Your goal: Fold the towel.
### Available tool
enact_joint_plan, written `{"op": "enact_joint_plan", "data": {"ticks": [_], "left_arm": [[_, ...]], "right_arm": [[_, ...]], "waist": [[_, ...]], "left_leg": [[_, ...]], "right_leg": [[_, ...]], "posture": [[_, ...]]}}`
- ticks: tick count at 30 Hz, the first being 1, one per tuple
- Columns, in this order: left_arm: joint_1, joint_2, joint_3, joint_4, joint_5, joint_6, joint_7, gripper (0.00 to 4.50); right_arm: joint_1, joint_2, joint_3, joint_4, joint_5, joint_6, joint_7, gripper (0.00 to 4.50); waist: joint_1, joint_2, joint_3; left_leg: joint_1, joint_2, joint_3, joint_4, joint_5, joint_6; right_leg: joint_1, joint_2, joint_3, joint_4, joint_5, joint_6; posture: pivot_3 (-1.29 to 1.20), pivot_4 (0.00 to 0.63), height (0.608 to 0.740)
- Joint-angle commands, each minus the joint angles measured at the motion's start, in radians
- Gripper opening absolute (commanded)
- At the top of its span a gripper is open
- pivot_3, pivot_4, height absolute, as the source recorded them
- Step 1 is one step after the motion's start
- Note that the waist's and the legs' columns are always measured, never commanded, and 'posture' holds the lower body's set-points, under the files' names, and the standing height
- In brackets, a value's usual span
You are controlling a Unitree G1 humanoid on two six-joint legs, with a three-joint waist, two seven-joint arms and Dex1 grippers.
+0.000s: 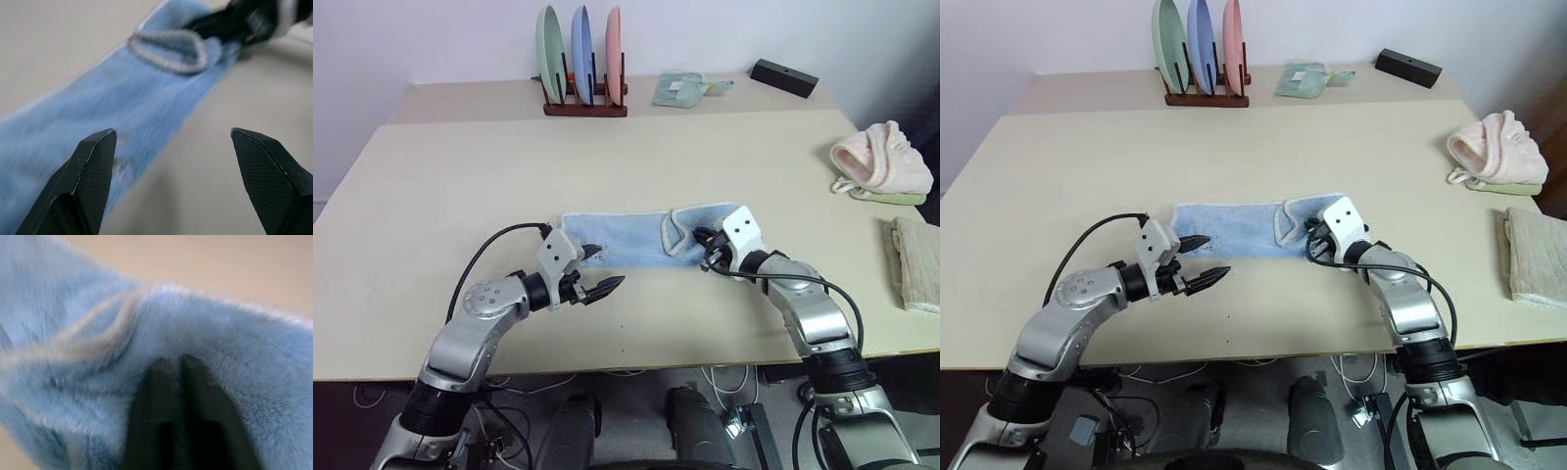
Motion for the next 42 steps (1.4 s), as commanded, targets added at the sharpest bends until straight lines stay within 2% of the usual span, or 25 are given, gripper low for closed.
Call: {"op": "enact_joint_plan", "data": {"ticks": [1, 5, 11, 13, 16, 19, 25, 26, 27, 28, 33, 35, 37, 42], "left_arm": [[0.039, -0.045, 0.135, -0.077, -0.154, 0.139, 0.076, 4.50], [0.093, -0.121, 0.251, -0.149, -0.325, 0.362, 0.218, 4.50], [0.086, -0.337, 0.424, -0.156, -0.568, 0.644, 0.552, 4.50], [0.064, -0.417, 0.481, -0.135, -0.639, 0.691, 0.679, 4.50], [0.021, -0.488, 0.524, -0.094, -0.672, 0.714, 0.825, 4.50], [-0.037, -0.525, 0.553, -0.033, -0.668, 0.670, 0.919, 4.50], [-0.180, -0.517, 0.555, 0.131, -0.619, 0.539, 0.976, 4.50], [-0.190, -0.514, 0.550, 0.141, -0.620, 0.527, 0.975, 3.99], [-0.196, -0.512, 0.545, 0.148, -0.622, 0.519, 0.974, 3.76], [-0.195, -0.508, 0.540, 0.150, -0.624, 0.512, 0.968, 3.33], [-0.195, -0.488, 0.532, 0.157, -0.623, 0.468, 0.947, 0.87], [-0.205, -0.476, 0.540, 0.156, -0.630, 0.441, 0.929, 0.09], [-0.209, -0.467, 0.542, 0.150, -0.640, 0.421, 0.914, 0.09], [-0.225, -0.316, 0.542, 0.131, -0.587, 0.328, 0.781, 0.09]], "right_arm": [[-0.019, -0.077, -0.043, -0.155, 0.029, 0.007, 0.059, 2.39], [-0.020, -0.157, -0.018, -0.261, 0.036, 0.009, 0.133, 4.45], [-0.048, -0.153, 0.031, -0.282, 0.026, 0.009, 0.164, 4.45], [-0.043, -0.154, 0.053, -0.269, 0.002, -0.010, 0.165, 4.45], [-0.036, -0.151, 0.072, -0.268, -0.014, -0.020, 0.165, 4.45], [-0.036, -0.148, 0.086, -0.271, -0.024, -0.022, 0.164, 4.45], [-0.028, -0.144, 0.100, -0.284, -0.041, -0.023, 0.161, 4.45], [-0.026, -0.144, 0.101, -0.288, -0.042, -0.022, 0.160, 4.49], [-0.024, -0.144, 0.101, -0.291, -0.043, -0.022, 0.159, 4.49], [-0.018, -0.145, 0.100, -0.297, -0.043, -0.019, 0.158, 4.49], [0.020, -0.150, 0.094, -0.328, -0.045, -0.007, 0.150, 4.49], [0.037, -0.151, 0.096, -0.340, -0.049, -0.003, 0.148, 4.49], [0.047, -0.151, 0.096, -0.347, -0.052, -0.001, 0.148, 4.49], [0.085, -0.166, 0.084, -0.370, -0.035, 0.020, 0.170, 4.49]], "waist": [[0.001, 0.000, 0.000], [0.001, 0.000, 0.000], [0.004, -0.001, 0.000], [0.006, -0.001, -0.001], [0.011, -0.001, -0.001], [0.015, -0.001, -0.001], [0.011, -0.001, -0.002], [0.009, -0.001, -0.002], [0.007, -0.001, -0.002], [0.007, -0.001, -0.002], [0.009, -0.002, -0.001], [0.009, -0.002, -0.001], [0.008, -0.002, -0.001], [0.005, -0.003, -0.001]], "left_leg": [[0.000, 0.000, 0.000, 0.000, 0.000, 0.000], [0.000, 0.000, 0.000, 0.000, 0.000, 0.000], [0.000, 0.000, -0.001, 0.001, 0.000, 0.000], [0.000, 0.000, -0.001, 0.001, 0.000, 0.000], [0.000, 0.000, -0.001, 0.001, 0.000, 0.000], [0.001, -0.001, -0.001, 0.002, 0.000, 0.000], [0.006, -0.001, -0.001, 0.002, 0.001, -0.001], [0.006, -0.001, -0.001, 0.002, 0.001, -0.001], [0.006, -0.001, -0.001, 0.002, 0.001, -0.001], [0.006, -0.001, -0.001, 0.001, 0.001, -0.001], [0.003, -0.001, -0.001, 0.001, 0.001, -0.001], [0.003, -0.001, -0.001, 0.001, 0.001, -0.001], [0.002, -0.001, -0.001, 0.001, 0.001, -0.001], [0.000, -0.001, -0.001, 0.000, 0.001, -0.001]], "right_leg": [[0.000, 0.000, 0.000, 0.000, 0.000, 0.000], [0.000, 0.000, 0.000, 0.000, 0.000, 0.000], [0.002, 0.000, 0.000, 0.000, 0.000, 0.000], [0.002, 0.000, 0.000, -0.001, 0.000, 0.000], [0.003, 0.000, -0.001, -0.002, 0.000, 0.000], [0.006, 0.000, -0.001, -0.004, 0.000, -0.001], [0.011, 0.000, -0.001, -0.007, 0.001, -0.006], [0.012, 0.000, -0.001, -0.008, 0.001, -0.006], [0.011, 0.000, -0.001, -0.008, 0.001, -0.006], [0.011, 0.000, -0.001, -0.009, 0.002, -0.004], [0.009, 0.000, -0.001, -0.009, 0.002, -0.003], [0.008, 0.000, -0.001, -0.009, 0.002, -0.003], [0.007, 0.000, -0.001, -0.009, 0.002, -0.003], [0.004, 0.000, -0.001, -0.009, 0.002, -0.003]], "posture": [[0.00, 0.150, 0.740], [0.00, 0.150, 0.740], [0.00, 0.150, 0.740], [0.00, 0.150, 0.740], [0.00, 0.150, 0.740], [0.00, 0.150, 0.740], [0.00, 0.150, 0.740], [0.00, 0.150, 0.740], [0.00, 0.150, 0.740], [0.00, 0.150, 0.740], [0.00, 0.150, 0.740], [0.00, 0.150, 0.740], [0.00, 0.150, 0.740], [0.00, 0.150, 0.740]]}}
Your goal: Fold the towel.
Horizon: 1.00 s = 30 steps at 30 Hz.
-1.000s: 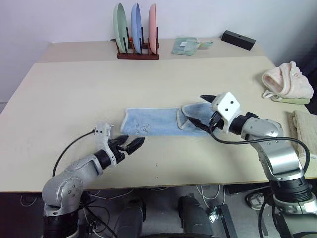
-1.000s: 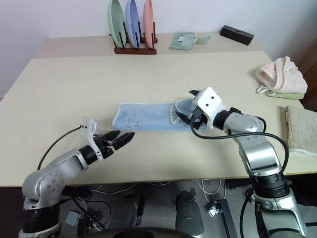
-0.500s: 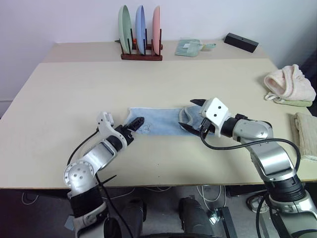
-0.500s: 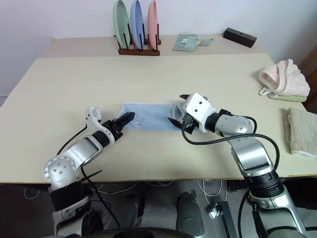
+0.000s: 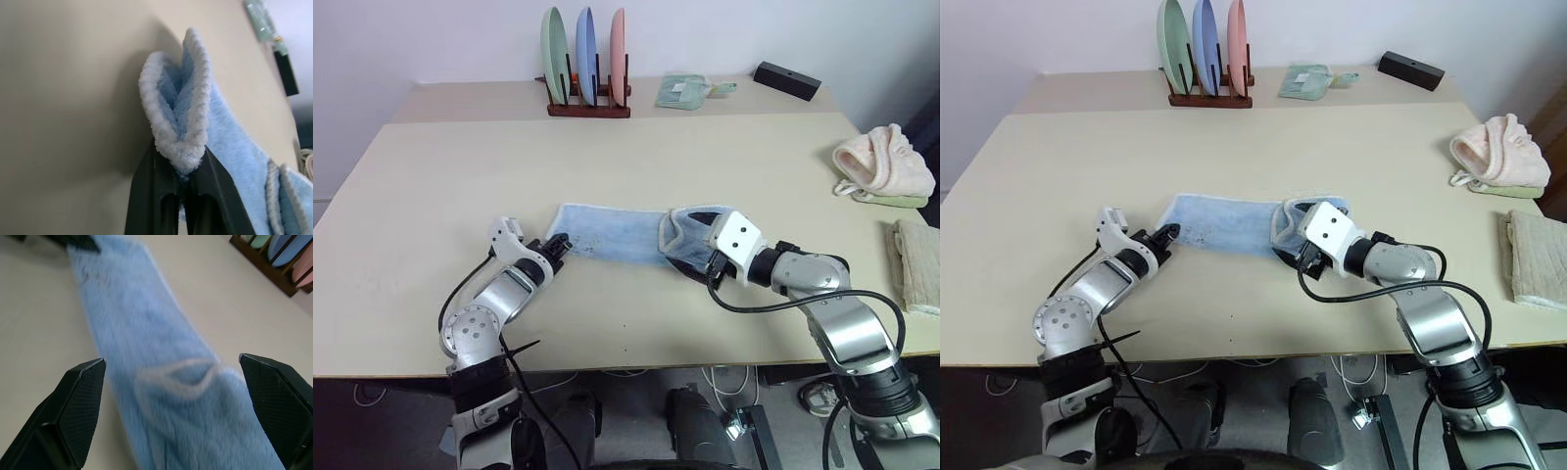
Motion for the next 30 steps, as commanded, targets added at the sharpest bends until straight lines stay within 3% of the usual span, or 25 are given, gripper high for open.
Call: {"op": "enact_joint_plan", "data": {"ticks": [1, 6, 11, 15, 19, 25, 30], "left_arm": [[-0.019, 0.100, 0.014, -0.030, 0.038, -0.074, -0.095, 0.09], [-0.015, 0.311, -0.083, -0.029, 0.132, -0.130, -0.332, 0.09], [-0.073, 0.386, -0.297, -0.108, 0.211, -0.162, -0.537, 0.09], [-0.141, 0.385, -0.541, -0.173, 0.322, -0.212, -0.688, 0.09], [-0.244, 0.286, -0.735, -0.101, 0.450, -0.226, -0.695, 0.09], [-0.301, 0.211, -0.886, 0.003, 0.582, -0.227, -0.734, 0.09], [-0.312, 0.176, -0.872, 0.049, 0.622, -0.219, -0.742, 0.09]], "right_arm": [[0.009, -0.013, -0.027, -0.050, 0.015, 0.000, 0.010, 4.49], [0.005, -0.015, -0.036, -0.030, 0.016, -0.009, 0.017, 4.49], [-0.009, -0.008, -0.029, -0.003, 0.011, -0.017, 0.022, 4.49], [-0.007, -0.006, -0.031, 0.013, 0.008, -0.021, 0.022, 4.49], [0.016, -0.014, -0.054, 0.026, 0.005, -0.020, 0.012, 4.49], [0.074, -0.046, -0.108, 0.010, -0.003, -0.022, -0.002, 4.49], [0.121, -0.059, -0.135, -0.015, -0.003, -0.019, -0.013, 4.49]], "waist": [[0.001, 0.000, 0.000], [0.001, -0.001, 0.001], [0.008, -0.002, 0.001], [0.003, -0.003, 0.002], [0.001, -0.002, 0.002], [0.000, -0.002, 0.002], [0.001, -0.002, 0.002]], "left_leg": [[0.000, 0.000, 0.000, 0.000, 0.000, 0.000], [0.000, 0.000, 0.000, 0.000, 0.000, 0.000], [-0.001, 0.000, 0.000, 0.000, 0.000, 0.000], [-0.002, 0.000, 0.000, 0.000, 0.000, 0.000], [-0.001, 0.000, 0.000, -0.001, 0.000, 0.000], [-0.001, 0.000, 0.000, 0.000, 0.000, 0.000], [-0.001, 0.000, 0.000, 0.000, 0.000, 0.000]], "right_leg": [[0.000, 0.000, 0.000, 0.000, 0.000, 0.000], [-0.001, 0.000, 0.000, 0.000, 0.000, 0.000], [0.001, 0.000, 0.000, -0.001, 0.000, 0.000], [0.000, 0.000, 0.000, -0.002, 0.000, 0.000], [0.000, 0.000, 0.000, -0.001, 0.000, 0.000], [0.000, 0.000, 0.000, -0.001, 0.000, 0.001], [0.000, 0.000, 0.000, -0.001, 0.000, 0.001]], "posture": [[0.00, 0.150, 0.740], [0.00, 0.150, 0.740], [0.00, 0.150, 0.740], [0.00, 0.150, 0.740], [0.00, 0.150, 0.740], [0.00, 0.150, 0.740], [0.00, 0.150, 0.740]]}}
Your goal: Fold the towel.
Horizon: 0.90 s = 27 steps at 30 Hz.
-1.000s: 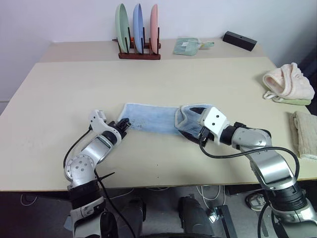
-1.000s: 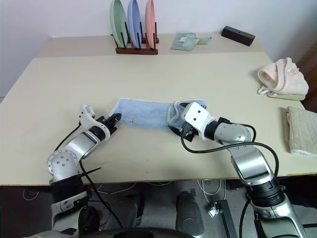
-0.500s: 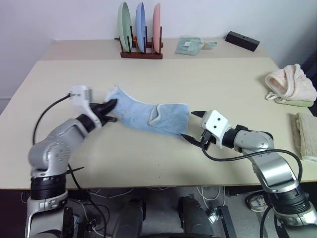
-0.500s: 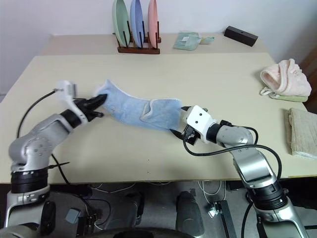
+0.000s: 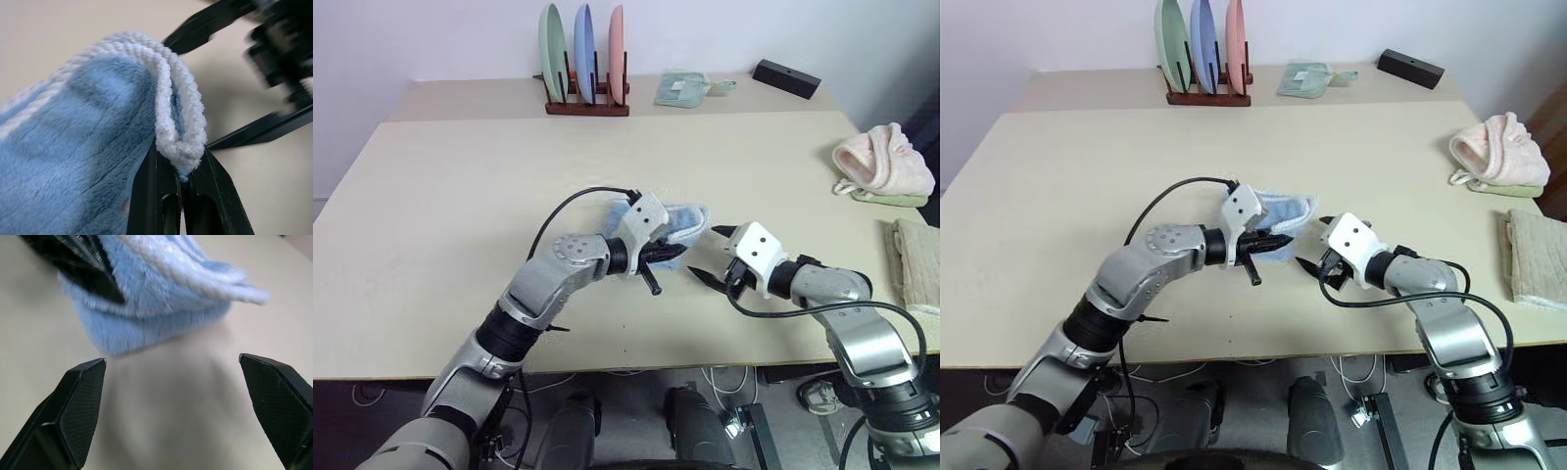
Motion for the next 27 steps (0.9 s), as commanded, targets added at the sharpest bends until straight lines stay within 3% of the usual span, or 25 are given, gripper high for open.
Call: {"op": "enact_joint_plan", "data": {"ticks": [1, 3, 7, 10, 13, 16, 20, 21, 27], "left_arm": [[-0.028, -0.017, 0.020, -0.004, 0.021, -0.006, -0.020, 0.09], [-0.024, -0.019, 0.043, -0.013, 0.005, 0.007, -0.038, 0.09], [-0.007, -0.014, 0.111, -0.068, -0.054, 0.041, -0.074, 1.68], [0.009, 0.011, 0.193, -0.115, -0.102, 0.069, -0.084, 3.19], [0.037, 0.056, 0.327, -0.140, -0.164, 0.108, -0.076, 3.27], [0.058, 0.101, 0.391, -0.139, -0.150, 0.076, -0.064, 2.28], [0.056, 0.107, 0.428, -0.074, -0.096, 0.021, -0.012, 0.28], [0.050, 0.098, 0.425, -0.065, -0.088, 0.010, -0.005, 0.08], [0.040, 0.017, 0.350, -0.004, -0.040, -0.052, 0.000, 0.08]], "right_arm": [[0.018, -0.012, -0.036, -0.055, 0.000, -0.012, -0.015, 4.49], [0.024, -0.012, -0.036, -0.057, -0.002, -0.013, -0.018, 4.49], [0.019, -0.015, -0.034, -0.053, -0.003, -0.015, -0.020, 4.49], [0.006, -0.028, -0.041, -0.042, -0.003, -0.018, -0.014, 4.49], [-0.004, -0.062, -0.054, -0.018, -0.017, -0.009, -0.010, 3.67], [-0.018, -0.080, -0.074, 0.022, -0.034, -0.023, -0.035, 2.13], [-0.114, -0.025, -0.111, 0.039, 0.031, 0.000, -0.060, 0.06], [-0.136, -0.006, -0.110, 0.028, 0.052, 0.018, -0.061, 0.00], [-0.269, 0.164, -0.043, 0.017, 0.130, 0.112, -0.109, 0.00]], "waist": [[0.001, 0.000, 0.000], [0.001, 0.000, 0.000], [0.000, 0.000, 0.000], [0.000, 0.000, 0.000], [-0.003, 0.000, 0.000], [-0.001, 0.000, 0.000], [0.001, 0.000, 0.000], [0.001, 0.000, 0.000], [0.001, 0.000, 0.000]], "left_leg": [[0.000, 0.000, 0.000, 0.000, 0.000, 0.000], [0.000, 0.000, 0.000, 0.000, 0.000, 0.000], [0.000, 0.000, 0.000, 0.000, 0.000, 0.000], [0.000, 0.000, 0.000, 0.000, 0.000, 0.000], [0.000, 0.000, 0.000, 0.000, 0.000, 0.000], [0.001, 0.000, 0.000, 0.000, 0.000, 0.000], [0.000, 0.000, 0.000, 0.001, 0.000, 0.000], [0.000, 0.000, 0.000, 0.001, 0.000, 0.000], [0.000, 0.000, 0.000, 0.000, 0.000, 0.000]], "right_leg": [[0.000, 0.000, 0.000, 0.000, 0.000, 0.000], [0.000, 0.000, 0.000, 0.000, 0.000, 0.000], [0.000, 0.000, 0.000, 0.000, 0.000, 0.000], [0.000, 0.000, 0.000, 0.000, 0.000, 0.001], [0.000, 0.000, 0.000, 0.001, 0.000, 0.001], [0.000, 0.000, 0.000, 0.001, 0.000, 0.001], [0.000, 0.000, 0.000, 0.000, 0.000, 0.001], [0.000, 0.000, 0.000, 0.001, 0.000, 0.001], [0.000, 0.000, 0.000, 0.000, 0.001, 0.002]], "posture": [[0.00, 0.150, 0.740], [0.00, 0.150, 0.740], [0.00, 0.150, 0.740], [0.00, 0.150, 0.740], [0.00, 0.150, 0.740], [0.00, 0.150, 0.740], [0.00, 0.150, 0.740], [0.00, 0.150, 0.740], [0.00, 0.150, 0.740]]}}
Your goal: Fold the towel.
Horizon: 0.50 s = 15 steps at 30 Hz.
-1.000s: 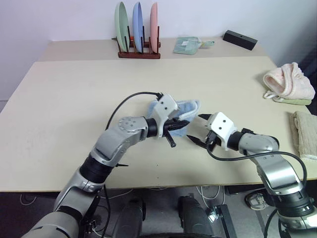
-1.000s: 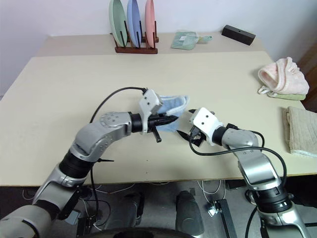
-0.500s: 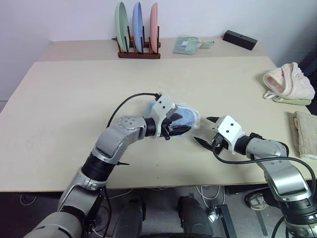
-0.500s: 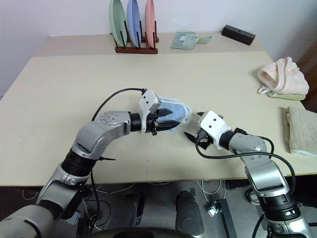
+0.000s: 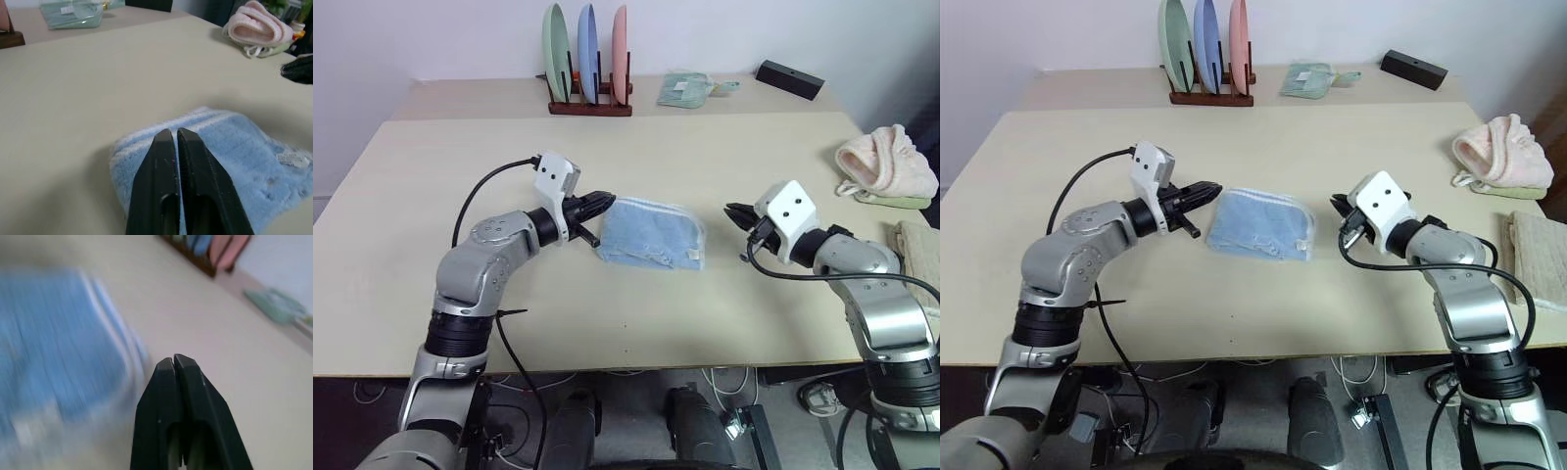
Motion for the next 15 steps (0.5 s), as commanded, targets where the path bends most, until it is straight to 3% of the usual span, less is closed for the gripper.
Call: {"op": "enact_joint_plan", "data": {"ticks": [1, 6, 15], "left_arm": [[-0.011, -0.051, -0.051, 0.052, 0.041, -0.076, 0.001, 0.08], [0.047, -0.125, -0.110, 0.161, 0.110, -0.141, 0.028, 0.08], [0.131, -0.126, -0.118, 0.268, 0.212, -0.286, 0.053, 0.08]], "right_arm": [[-0.083, 0.114, 0.055, -0.005, 0.037, 0.057, -0.059, 0.00], [-0.082, 0.242, 0.151, 0.127, -0.008, 0.075, -0.116, 0.00], [0.008, 0.227, 0.237, 0.269, -0.112, -0.022, -0.126, 0.00]], "waist": [[-0.002, 0.001, 0.000], [-0.004, 0.001, 0.000], [-0.005, 0.003, -0.002]], "left_leg": [[0.000, 0.000, 0.000, 0.000, 0.000, 0.000], [0.000, 0.000, 0.000, 0.000, 0.000, 0.000], [0.002, 0.000, 0.000, 0.000, 0.000, 0.000]], "right_leg": [[0.000, 0.000, 0.000, 0.000, 0.000, 0.000], [-0.001, 0.000, 0.000, 0.001, 0.000, 0.000], [0.000, 0.000, 0.000, 0.002, 0.000, 0.000]], "posture": [[0.00, 0.150, 0.740], [0.00, 0.150, 0.740], [0.00, 0.150, 0.740]]}}
